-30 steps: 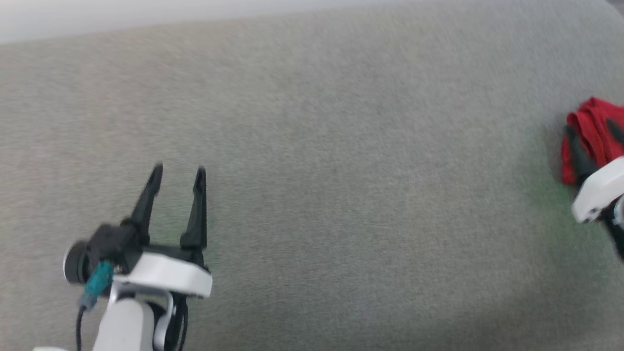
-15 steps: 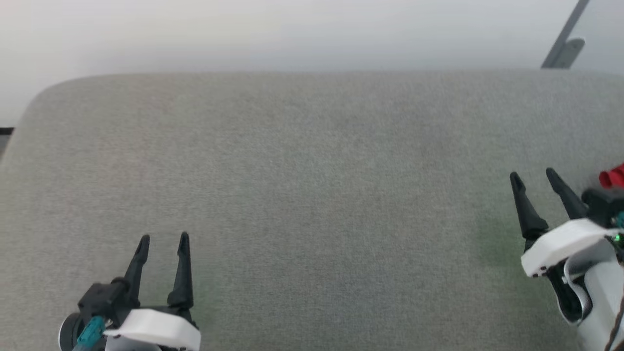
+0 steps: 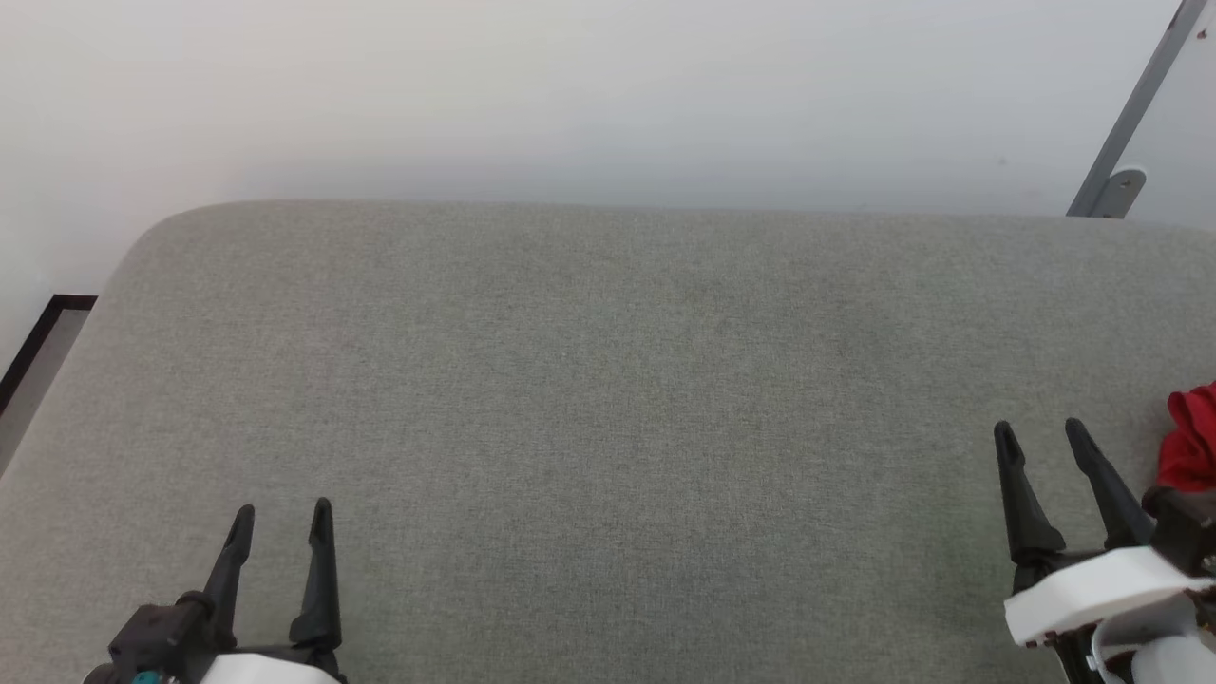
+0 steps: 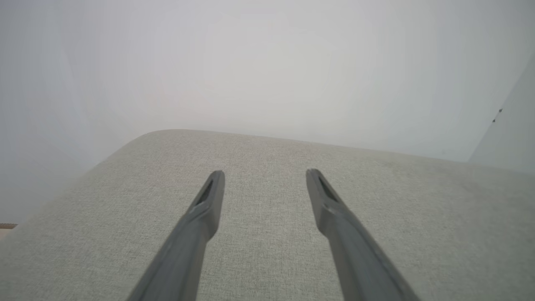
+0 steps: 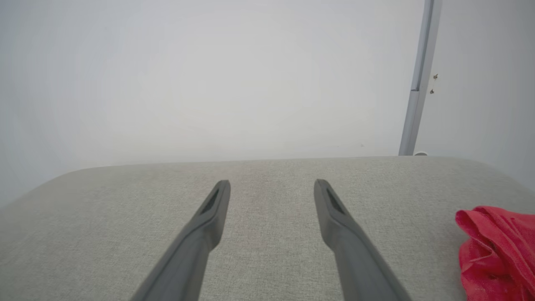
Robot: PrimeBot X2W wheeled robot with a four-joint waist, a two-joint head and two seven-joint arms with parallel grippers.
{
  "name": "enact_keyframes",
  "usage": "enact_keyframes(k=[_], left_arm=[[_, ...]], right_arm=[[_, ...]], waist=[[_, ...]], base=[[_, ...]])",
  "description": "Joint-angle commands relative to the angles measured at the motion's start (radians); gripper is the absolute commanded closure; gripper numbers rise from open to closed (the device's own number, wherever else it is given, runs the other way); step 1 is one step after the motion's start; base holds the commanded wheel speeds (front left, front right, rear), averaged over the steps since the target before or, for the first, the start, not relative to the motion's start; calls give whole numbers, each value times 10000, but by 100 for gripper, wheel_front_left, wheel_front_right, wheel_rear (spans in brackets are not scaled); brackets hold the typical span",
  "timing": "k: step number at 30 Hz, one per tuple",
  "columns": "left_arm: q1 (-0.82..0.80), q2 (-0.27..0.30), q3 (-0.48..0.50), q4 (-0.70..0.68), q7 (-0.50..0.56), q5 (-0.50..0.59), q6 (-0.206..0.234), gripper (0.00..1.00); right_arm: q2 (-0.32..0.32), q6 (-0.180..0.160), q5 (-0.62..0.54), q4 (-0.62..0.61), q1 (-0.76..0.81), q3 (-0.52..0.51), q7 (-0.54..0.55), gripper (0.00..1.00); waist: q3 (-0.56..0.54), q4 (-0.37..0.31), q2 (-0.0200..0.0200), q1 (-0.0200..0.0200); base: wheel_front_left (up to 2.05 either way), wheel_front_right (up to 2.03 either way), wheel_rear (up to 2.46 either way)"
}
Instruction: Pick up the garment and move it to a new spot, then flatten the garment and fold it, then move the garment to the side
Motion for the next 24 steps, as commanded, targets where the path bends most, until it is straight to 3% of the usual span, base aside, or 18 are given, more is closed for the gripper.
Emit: enact_keyframes(k=[1,16,24], left_arm=[[58,36,23,-31,-46,-14,-20,0],[975,155,185,-851,-46,-199,-21,0],[851,95,191,-844,-46,-142,-21,0]], right_arm=[[6,-5,-2,-17,20,-29,-46,0],[431,-5,-481,-2114,1604,-1123,436,0],[642,-5,-527,-2451,1670,-1243,646,0]], waist=[[-15,6,-1,0],[-112,68,-1,0],[-27,55,-1,0]], base=[[0,0,0],[0,0,0],[0,0,0]])
